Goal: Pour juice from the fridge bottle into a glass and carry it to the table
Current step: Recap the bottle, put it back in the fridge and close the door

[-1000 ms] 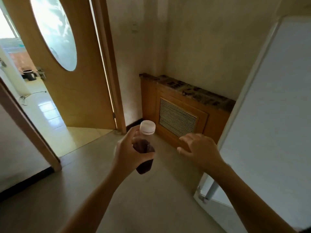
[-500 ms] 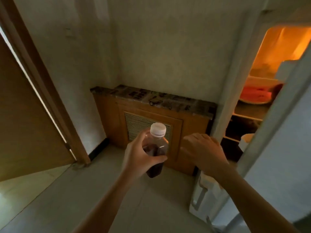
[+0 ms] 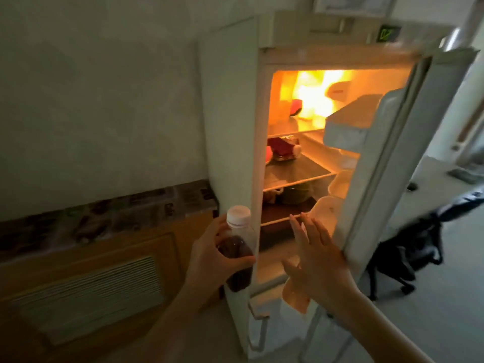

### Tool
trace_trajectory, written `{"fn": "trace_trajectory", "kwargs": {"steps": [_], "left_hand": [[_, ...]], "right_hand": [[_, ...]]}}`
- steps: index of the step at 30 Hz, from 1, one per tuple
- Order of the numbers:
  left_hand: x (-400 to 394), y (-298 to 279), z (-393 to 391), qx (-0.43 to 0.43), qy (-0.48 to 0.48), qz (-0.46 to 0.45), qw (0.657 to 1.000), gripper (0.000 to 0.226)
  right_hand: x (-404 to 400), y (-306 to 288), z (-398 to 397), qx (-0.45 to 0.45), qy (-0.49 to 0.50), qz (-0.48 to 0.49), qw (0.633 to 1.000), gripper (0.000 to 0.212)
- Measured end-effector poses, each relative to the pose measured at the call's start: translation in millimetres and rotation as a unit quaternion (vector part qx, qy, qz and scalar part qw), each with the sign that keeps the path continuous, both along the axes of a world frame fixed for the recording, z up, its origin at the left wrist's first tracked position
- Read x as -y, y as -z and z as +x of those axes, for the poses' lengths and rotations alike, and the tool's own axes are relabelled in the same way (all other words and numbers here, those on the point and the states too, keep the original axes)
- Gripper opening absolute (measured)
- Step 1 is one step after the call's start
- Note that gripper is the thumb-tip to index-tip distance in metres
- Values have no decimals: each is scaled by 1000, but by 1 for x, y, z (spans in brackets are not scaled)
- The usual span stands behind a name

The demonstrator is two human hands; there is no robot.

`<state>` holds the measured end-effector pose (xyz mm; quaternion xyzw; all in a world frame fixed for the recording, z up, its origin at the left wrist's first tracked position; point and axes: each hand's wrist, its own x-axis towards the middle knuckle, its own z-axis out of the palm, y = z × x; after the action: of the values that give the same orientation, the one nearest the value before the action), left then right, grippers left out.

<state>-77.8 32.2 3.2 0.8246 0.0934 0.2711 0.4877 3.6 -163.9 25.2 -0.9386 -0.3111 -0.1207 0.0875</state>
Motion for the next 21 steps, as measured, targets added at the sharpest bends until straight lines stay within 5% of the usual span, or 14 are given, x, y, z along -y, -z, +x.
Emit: {"fn": "trace_trajectory", "kwargs": {"steps": [6, 13, 21], "left_hand": [[9, -31, 75, 26, 163, -24, 986, 86], [56, -60, 162, 56, 247, -32, 967, 95], [105, -52, 209, 32, 337, -56, 939, 90]], "right_hand": [[6, 6, -9, -33, 72, -77, 994, 89], [15, -17, -21, -34, 121, 27, 992, 74], [37, -6, -15, 9, 135, 23, 991, 69]]}}
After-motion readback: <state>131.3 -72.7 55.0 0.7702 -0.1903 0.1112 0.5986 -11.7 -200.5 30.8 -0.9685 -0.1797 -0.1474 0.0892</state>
